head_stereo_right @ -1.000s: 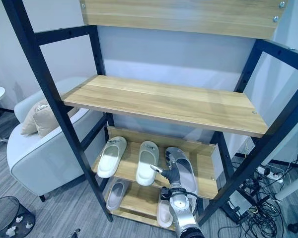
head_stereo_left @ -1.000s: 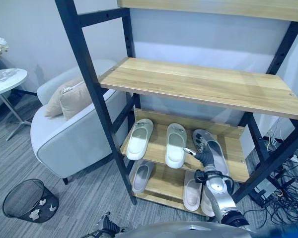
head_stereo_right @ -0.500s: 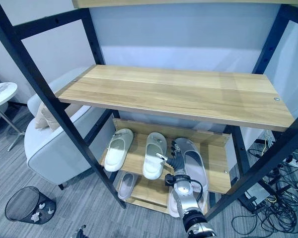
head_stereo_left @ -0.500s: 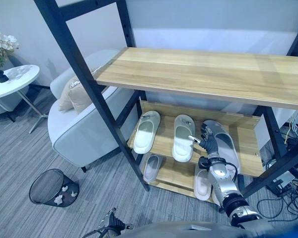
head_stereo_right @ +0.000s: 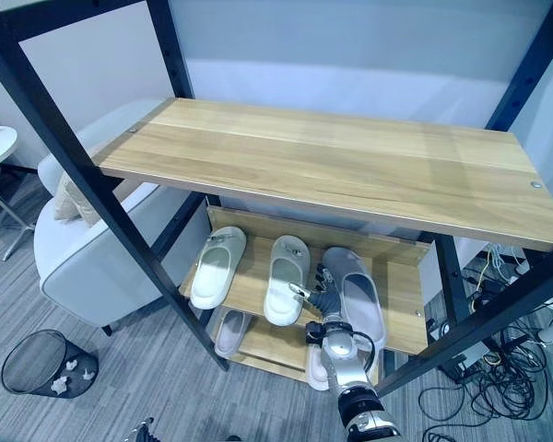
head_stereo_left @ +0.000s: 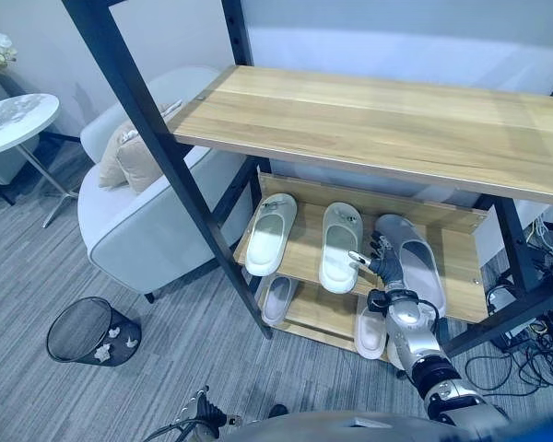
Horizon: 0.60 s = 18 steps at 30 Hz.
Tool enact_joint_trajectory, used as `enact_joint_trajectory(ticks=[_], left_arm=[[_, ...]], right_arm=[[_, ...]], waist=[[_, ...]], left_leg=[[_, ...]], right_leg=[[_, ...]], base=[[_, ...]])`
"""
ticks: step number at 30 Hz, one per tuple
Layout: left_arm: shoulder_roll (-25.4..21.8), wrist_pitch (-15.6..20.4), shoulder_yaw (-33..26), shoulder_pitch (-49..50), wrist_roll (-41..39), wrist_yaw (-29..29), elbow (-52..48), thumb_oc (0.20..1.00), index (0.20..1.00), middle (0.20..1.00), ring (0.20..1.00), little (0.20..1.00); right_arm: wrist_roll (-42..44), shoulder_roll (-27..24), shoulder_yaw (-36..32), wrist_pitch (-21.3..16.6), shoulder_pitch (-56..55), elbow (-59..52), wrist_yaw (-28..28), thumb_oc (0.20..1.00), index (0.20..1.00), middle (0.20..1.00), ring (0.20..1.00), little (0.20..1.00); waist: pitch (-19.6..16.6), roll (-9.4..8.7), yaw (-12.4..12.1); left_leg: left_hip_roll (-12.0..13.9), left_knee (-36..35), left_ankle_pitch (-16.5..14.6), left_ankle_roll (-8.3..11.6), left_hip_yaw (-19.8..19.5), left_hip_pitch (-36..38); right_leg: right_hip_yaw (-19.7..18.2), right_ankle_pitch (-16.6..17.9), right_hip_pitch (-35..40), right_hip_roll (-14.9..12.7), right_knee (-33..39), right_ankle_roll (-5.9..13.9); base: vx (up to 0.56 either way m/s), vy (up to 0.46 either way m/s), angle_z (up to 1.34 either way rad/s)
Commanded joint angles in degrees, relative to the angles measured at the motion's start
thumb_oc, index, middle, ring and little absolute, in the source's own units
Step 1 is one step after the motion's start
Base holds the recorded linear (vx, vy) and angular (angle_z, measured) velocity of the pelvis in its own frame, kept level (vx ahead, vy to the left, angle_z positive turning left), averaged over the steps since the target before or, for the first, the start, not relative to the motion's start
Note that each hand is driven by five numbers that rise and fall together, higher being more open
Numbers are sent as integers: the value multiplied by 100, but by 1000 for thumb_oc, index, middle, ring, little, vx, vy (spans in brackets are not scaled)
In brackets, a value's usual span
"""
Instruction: Arrange the slippers neatly on the shoe rack.
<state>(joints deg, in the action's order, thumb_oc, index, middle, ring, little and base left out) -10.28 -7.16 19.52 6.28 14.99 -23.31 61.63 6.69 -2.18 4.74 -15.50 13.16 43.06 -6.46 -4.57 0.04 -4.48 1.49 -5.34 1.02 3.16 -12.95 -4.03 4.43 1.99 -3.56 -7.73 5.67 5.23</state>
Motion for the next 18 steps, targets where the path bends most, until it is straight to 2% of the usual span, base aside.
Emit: enact_joint_trajectory(ticks=[1, 10, 16, 17, 18], left_arm=[[979, -154, 237, 79, 137, 366, 54, 1000, 1000, 1000, 1000, 1000], [942, -222, 133, 168, 138, 420, -112, 1000, 1000, 1000, 1000, 1000], [849, -583, 59, 284, 169, 609, -639, 1000, 1000, 1000, 1000, 1000], [763, -443, -135, 108, 144, 644, -324, 1000, 1000, 1000, 1000, 1000], [830, -71, -83, 40, 123, 383, 95, 1000, 1000, 1000, 1000, 1000]], right_arm=[[188, 35, -277, -115, 70, -262, 235, 1000, 1000, 1000, 1000, 1000], [198, 222, -137, -115, 53, -166, 379, 1000, 1000, 1000, 1000, 1000], [174, 192, -114, -26, 113, -271, 415, 1000, 1000, 1000, 1000, 1000], [140, 203, -27, 36, 45, -431, 482, 1000, 1000, 1000, 1000, 1000], [79, 274, -5, 196, 77, -505, 409, 1000, 1000, 1000, 1000, 1000]], waist=[[-58, -36, -229], [-62, -76, -277], [-50, -98, -316], [-48, -109, -260], [-53, -142, -225]], left_leg=[[-301, 34, 347, -321, -123, -191], [-309, 34, 341, -341, -162, -186], [-322, 34, 344, -341, -178, -207], [-318, 34, 336, -338, -164, -201], [-320, 34, 328, -339, -158, -199]], right_leg=[[340, -32, 193, -102, -67, 34], [376, -49, 223, -115, -67, 35], [400, -59, 227, -129, -67, 45], [387, -54, 227, -127, -67, 44], [381, -45, 232, -134, -67, 42]], base=[[0, 0, 0], [7, 13, 2], [-1, 18, 1], [0, 0, 0], [0, 0, 0]])
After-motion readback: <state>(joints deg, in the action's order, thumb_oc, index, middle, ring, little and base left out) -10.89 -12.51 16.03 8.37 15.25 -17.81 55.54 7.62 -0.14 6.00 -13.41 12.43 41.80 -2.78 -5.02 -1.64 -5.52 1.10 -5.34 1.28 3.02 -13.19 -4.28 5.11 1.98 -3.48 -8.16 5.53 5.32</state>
